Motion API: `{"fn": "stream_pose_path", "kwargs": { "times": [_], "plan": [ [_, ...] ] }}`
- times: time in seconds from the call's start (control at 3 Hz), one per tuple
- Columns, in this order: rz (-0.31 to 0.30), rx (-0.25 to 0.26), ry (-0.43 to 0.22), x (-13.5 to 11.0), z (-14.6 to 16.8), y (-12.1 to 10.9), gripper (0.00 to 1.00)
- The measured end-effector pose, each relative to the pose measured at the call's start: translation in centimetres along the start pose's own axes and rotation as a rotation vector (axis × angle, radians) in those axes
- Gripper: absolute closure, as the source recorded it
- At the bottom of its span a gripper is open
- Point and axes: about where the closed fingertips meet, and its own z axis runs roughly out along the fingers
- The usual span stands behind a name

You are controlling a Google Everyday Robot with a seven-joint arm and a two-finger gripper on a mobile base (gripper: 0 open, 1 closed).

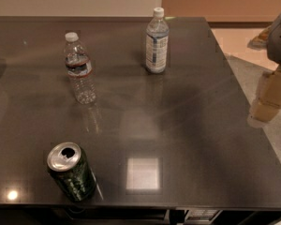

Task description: Move green can near water bottle

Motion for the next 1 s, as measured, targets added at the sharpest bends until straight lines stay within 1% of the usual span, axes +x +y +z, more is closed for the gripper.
{"fn": "stream_pose_path", "kwargs": {
  "times": [0.33,0.67,1.0],
  "plan": [
    [0.000,0.000,0.000,0.0,0.0,0.0,0.00],
    [-0.036,-0.017,-0.045,-1.0,0.4,0.6,0.00],
    [-0.081,-0.049,-0.131,-2.8,1.2,1.6,0.00]
  ]
}}
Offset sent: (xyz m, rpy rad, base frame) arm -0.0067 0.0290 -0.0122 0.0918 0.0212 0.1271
